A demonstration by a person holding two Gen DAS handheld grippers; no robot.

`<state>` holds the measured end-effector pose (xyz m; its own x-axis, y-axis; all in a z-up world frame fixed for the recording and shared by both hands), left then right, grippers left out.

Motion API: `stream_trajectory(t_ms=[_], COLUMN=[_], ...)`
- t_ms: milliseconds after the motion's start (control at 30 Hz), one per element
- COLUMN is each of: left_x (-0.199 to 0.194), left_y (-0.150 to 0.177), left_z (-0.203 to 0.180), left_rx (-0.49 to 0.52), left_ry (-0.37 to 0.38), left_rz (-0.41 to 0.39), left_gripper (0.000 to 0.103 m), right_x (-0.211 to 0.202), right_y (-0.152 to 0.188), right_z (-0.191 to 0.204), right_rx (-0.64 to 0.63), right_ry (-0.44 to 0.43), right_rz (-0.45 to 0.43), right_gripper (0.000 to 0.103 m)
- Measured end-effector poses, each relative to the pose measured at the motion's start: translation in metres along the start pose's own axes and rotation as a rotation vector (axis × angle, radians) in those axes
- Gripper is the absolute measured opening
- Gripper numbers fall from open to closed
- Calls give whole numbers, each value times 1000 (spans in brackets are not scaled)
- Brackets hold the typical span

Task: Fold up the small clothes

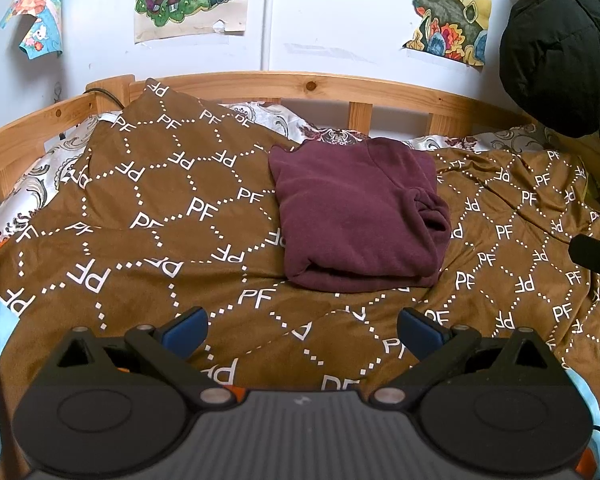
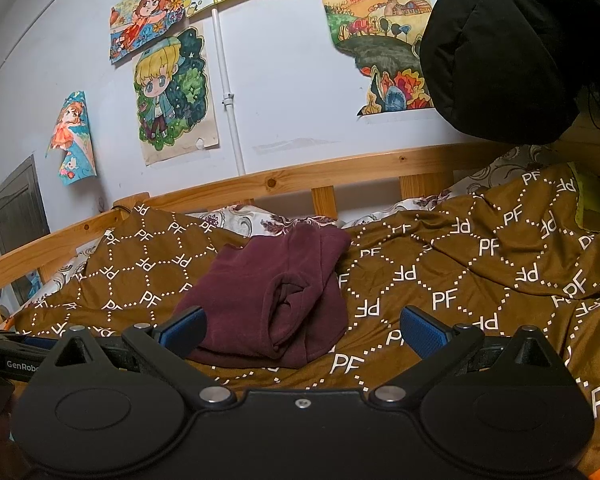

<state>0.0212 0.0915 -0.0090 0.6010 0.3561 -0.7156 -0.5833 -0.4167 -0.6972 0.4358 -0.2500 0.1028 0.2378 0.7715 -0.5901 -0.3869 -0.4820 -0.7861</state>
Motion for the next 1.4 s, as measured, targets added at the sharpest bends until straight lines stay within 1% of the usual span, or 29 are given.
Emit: stream_trajectory(t_ms=[433, 500, 600, 667, 800, 967, 1400], left_x=[0, 0, 4, 6, 5, 7, 4], left_y=[3, 3, 5, 6, 5, 2, 1], left_z=[0, 0, 1, 3, 11, 15, 13], left_rx=[1, 2, 20, 19, -22, -33, 8], left_ry=[1, -5, -47, -42, -40, -29, -37], left_rz=[2, 15, 47, 59, 50, 57, 36], left_gripper=[102, 102, 102, 102, 102, 102, 102], right_x=[0, 0, 0, 0, 0, 2, 2], right_y=[0, 0, 0, 0, 0, 4, 6], right_z=[-1, 0, 0, 0, 0, -4, -3], right_rx=[1, 1, 0, 1, 1, 2, 0], right_ry=[2, 2, 2, 3, 2, 3, 5], right_rz=[1, 2, 2, 2, 2, 7, 9], right_gripper=[102, 102, 102, 102, 102, 102, 102])
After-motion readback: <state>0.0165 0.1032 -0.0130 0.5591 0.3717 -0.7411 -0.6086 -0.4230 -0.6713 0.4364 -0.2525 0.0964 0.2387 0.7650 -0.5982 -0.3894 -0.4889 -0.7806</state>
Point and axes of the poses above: each gripper's, at about its wrist camera, not at the fingertips, and x roughly the way its jaws point, z to its left, y to its underside, the point moved 7 cm from there along x, roughly the way its jaws point, and after that the axes turned 9 degrees about z, right-handed, at the moved point
